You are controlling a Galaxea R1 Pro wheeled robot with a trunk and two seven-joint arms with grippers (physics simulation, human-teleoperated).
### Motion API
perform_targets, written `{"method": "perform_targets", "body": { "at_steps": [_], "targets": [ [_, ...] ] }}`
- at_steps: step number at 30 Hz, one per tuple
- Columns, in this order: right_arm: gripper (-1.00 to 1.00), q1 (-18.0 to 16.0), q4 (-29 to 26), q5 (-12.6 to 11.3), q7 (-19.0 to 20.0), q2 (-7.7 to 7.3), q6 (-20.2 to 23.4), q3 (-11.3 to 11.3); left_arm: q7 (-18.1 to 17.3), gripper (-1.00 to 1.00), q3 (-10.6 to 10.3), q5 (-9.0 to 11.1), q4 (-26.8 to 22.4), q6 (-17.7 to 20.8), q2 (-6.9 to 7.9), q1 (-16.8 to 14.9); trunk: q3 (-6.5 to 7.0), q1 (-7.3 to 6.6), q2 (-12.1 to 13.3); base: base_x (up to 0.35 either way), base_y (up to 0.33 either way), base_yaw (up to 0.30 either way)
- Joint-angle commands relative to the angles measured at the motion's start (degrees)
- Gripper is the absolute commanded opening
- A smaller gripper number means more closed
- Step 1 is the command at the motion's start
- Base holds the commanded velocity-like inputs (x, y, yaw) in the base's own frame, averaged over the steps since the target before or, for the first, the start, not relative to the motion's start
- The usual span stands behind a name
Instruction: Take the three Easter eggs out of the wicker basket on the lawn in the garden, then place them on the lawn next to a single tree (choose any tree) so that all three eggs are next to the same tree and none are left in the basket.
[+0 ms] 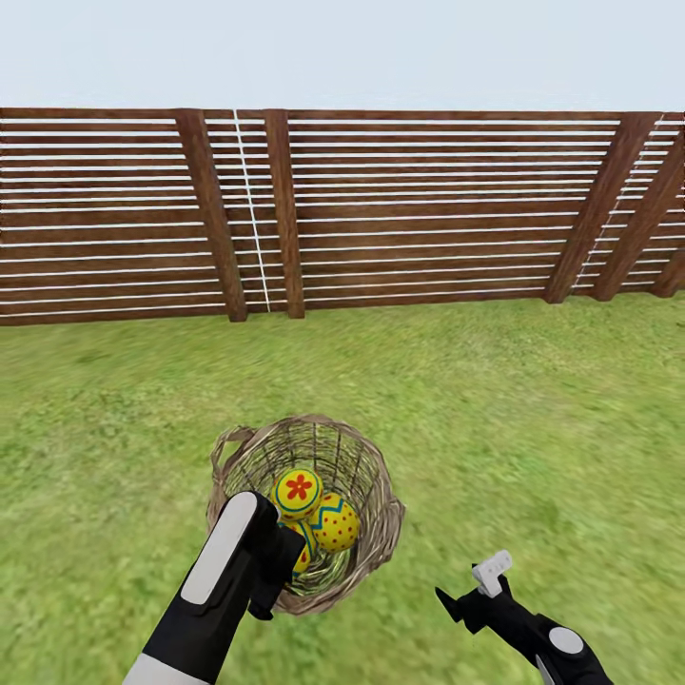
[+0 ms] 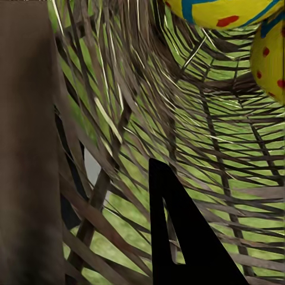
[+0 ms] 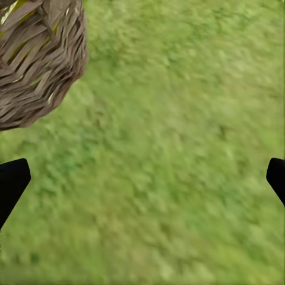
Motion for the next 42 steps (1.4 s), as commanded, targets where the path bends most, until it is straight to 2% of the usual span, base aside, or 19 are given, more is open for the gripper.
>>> {"method": "perform_targets", "body": {
  "at_steps": [1, 8, 42],
  "targets": [
    [1.0, -0.01, -0.12, 0.42, 0.12, -0.03, 0.22, -0.01, 0.25, -1.0, 0.03, 0.11, 0.0, 0.86, -0.01, -0.02, 0.23, -0.23, 0.39, 0.0, 0.0, 0.0],
    [1.0, -0.04, -0.15, 0.4, 0.09, -0.03, 0.22, -0.07, 0.19, -1.0, 0.29, 0.06, 1.4, 0.61, -0.01, -0.05, 2.02, -1.76, 3.19, 0.0, 0.0, 0.0],
    [1.0, -0.01, -0.2, 0.4, 0.12, -0.04, 0.23, -0.07, 0.1, -1.0, 0.75, 0.06, 3.84, 0.33, -0.01, -0.01, 8.15, -9.23, 16.83, 0.0, 0.0, 0.0]
  ]
}}
